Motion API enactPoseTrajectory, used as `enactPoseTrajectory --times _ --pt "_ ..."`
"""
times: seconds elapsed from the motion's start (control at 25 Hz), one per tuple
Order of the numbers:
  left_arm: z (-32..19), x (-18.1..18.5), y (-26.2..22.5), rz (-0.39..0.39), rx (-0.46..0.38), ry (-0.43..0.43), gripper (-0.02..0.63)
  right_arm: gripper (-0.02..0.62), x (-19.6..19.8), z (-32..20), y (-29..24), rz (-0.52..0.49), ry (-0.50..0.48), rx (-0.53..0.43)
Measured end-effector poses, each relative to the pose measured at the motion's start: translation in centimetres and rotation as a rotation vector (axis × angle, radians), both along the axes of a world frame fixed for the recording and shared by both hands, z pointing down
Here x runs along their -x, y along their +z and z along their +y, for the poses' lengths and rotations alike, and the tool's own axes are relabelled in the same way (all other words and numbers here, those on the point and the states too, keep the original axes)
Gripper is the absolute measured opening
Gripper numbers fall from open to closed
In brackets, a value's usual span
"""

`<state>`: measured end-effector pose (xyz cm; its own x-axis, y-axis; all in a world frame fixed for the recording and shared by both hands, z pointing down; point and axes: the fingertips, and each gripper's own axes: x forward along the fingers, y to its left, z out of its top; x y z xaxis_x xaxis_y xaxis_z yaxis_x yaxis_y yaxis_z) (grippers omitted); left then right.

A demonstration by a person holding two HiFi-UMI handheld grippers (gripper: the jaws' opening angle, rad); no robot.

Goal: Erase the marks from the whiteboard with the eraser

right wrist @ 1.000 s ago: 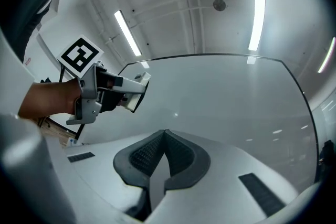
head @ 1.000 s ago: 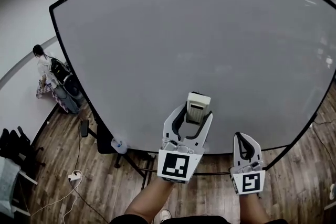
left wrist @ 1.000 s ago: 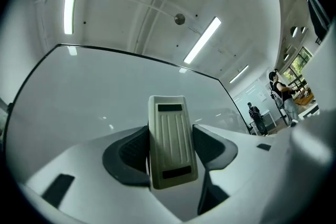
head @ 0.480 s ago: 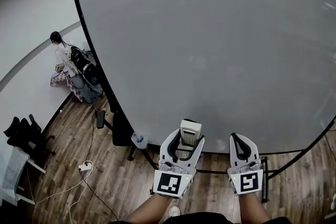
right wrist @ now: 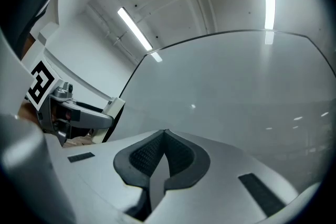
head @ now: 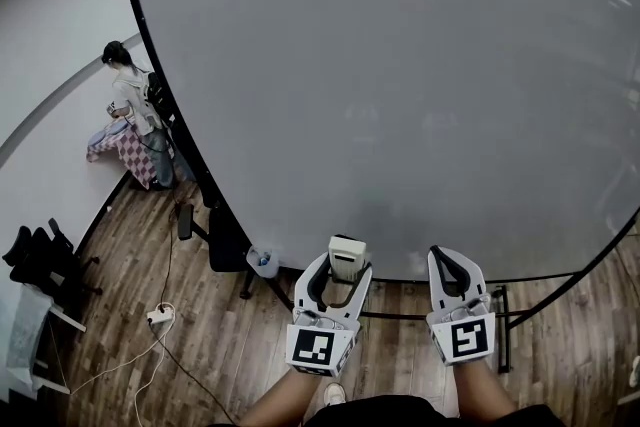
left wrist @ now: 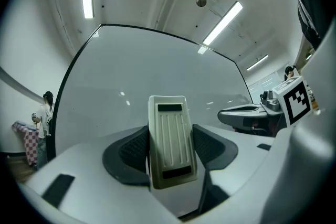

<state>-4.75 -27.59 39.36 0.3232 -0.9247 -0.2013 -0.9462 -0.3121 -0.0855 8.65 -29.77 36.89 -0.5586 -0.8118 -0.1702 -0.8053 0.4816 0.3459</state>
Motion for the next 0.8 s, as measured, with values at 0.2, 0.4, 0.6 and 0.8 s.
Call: enactPoseTrajectory --times 0.2,0.4,0.6,0.8 --pt "-0.1 -0.1 0.1 0.012 0.005 0.005 0.272 0.018 -0.3 -0.1 -0.4 -0.005 0.006 -0.012" --pt "-0.4 0.3 0.9 0.018 0.021 -0.016 0.272 0.018 -0.2 0.0 -0.9 -0.017 -0.012 -0.033" --pt "-0.3 0.5 1.0 0.034 0.026 -0.025 0.273 0.018 -0.5 0.1 -1.2 -0.015 -0.006 -0.047" --pt "0.5 0.4 0.9 0.021 0.029 -0.031 0.273 0.018 -0.8 0.8 -1.2 -0.012 0.003 -0.042"
